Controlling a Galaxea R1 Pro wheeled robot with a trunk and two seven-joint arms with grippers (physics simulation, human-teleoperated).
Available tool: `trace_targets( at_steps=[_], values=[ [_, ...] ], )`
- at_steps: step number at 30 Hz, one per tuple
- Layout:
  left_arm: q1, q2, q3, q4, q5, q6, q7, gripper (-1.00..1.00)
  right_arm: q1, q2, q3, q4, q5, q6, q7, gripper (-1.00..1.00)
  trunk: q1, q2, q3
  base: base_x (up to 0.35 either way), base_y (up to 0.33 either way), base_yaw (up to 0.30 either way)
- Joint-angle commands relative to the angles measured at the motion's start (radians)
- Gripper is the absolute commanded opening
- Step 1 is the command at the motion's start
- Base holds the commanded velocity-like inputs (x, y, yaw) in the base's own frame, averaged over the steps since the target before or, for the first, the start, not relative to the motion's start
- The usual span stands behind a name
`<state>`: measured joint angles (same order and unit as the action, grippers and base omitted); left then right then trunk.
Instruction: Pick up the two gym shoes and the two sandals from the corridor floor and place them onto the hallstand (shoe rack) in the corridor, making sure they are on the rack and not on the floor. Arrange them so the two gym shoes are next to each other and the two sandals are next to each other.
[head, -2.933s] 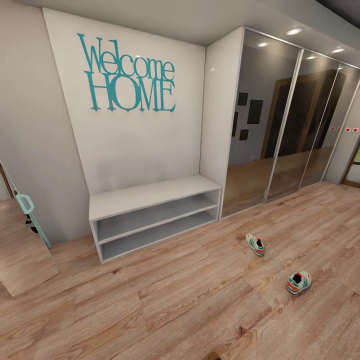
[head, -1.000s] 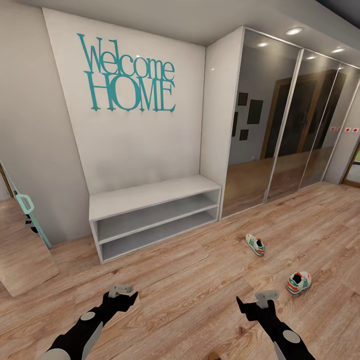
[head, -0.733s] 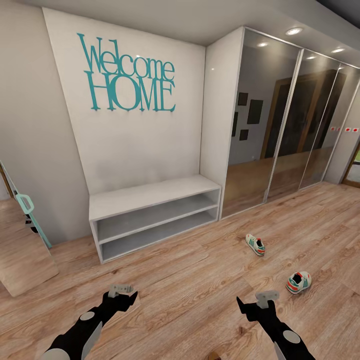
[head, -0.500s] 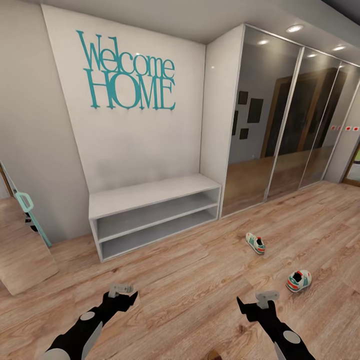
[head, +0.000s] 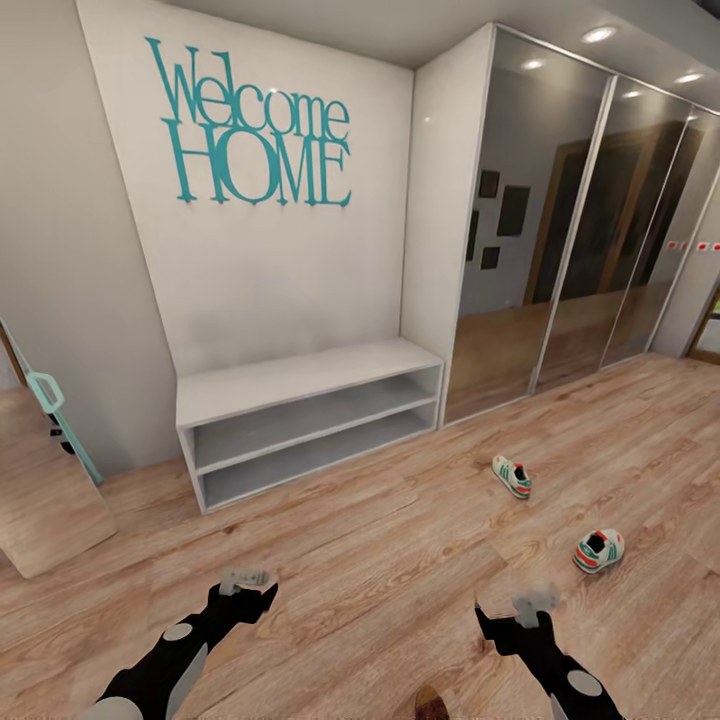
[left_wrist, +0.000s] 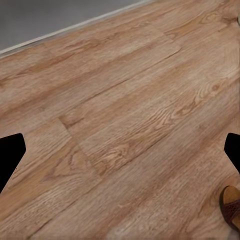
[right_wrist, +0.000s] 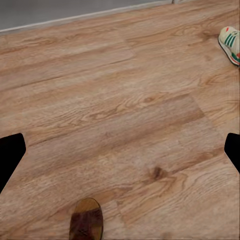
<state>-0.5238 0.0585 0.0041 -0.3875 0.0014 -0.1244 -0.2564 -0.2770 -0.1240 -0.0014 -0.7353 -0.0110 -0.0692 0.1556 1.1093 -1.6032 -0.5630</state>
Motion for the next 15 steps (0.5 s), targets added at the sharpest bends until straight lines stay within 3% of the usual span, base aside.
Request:
trace_targets(
  at_steps=[1,15],
  values=[
    [-0.001,0.000,0.001,0.001,0.000,-0.003,-0.003,1.00,-0.001,0.000,0.000,0.009,-0.001,-0.003,0.003,1.00,0.004,-0.008,-0.006,0.000,0.000,0.052],
    [-0.002,-0.001,-0.001,0.000,0.000,-0.003,0.001,1.00,-0.001,0.000,0.002,0.100,0.000,-0.006,0.002,1.00,0.058,-0.106,-0.072,0.000,0.000,0.072]
  ],
)
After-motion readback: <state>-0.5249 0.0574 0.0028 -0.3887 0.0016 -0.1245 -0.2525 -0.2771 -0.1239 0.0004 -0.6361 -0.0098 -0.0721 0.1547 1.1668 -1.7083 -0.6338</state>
